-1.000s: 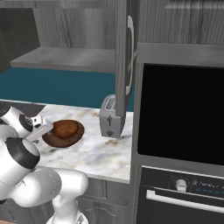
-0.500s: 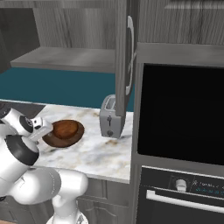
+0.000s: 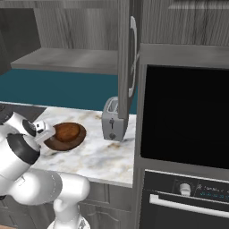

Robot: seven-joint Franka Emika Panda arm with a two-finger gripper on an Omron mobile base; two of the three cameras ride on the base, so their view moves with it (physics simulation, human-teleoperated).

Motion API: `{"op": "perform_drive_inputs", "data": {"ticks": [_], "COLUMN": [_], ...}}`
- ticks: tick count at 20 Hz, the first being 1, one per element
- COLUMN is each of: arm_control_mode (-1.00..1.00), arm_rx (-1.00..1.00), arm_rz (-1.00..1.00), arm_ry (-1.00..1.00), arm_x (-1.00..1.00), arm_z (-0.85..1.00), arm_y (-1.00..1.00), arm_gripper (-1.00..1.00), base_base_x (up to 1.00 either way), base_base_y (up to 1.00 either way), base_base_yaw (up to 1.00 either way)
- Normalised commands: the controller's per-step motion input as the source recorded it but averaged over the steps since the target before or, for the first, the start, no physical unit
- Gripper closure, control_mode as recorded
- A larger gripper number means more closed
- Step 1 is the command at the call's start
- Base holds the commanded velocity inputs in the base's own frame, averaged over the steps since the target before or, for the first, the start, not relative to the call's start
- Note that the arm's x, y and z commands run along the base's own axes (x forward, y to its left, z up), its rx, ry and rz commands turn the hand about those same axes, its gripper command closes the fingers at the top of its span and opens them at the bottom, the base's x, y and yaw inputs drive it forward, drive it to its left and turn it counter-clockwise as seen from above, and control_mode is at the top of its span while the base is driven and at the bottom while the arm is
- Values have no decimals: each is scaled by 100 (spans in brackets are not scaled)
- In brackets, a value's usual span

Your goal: Pick up the bowls on the counter and stack them on top of one another in the open cabinet. Place the smaller bowl on top of the larger bowl.

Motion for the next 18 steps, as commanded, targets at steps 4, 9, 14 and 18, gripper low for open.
{"op": "perform_drive_inputs", "data": {"ticks": [4,9,14,18], "arm_control_mode": [-100,-100,-100,-100], "arm_rx": [0,0,0,0], "arm_rz": [1,1,1,3], "arm_ry": [0,0,0,0], "arm_x": [7,7,6,0], "arm_z": [-11,-8,-3,0], "arm_y": [0,0,1,-3], "arm_gripper": [-100,-100,100,100], "base_base_x": [0,0,0,0], "base_base_y": [0,0,0,0], "base_base_yaw": [0,0,0,0]}}
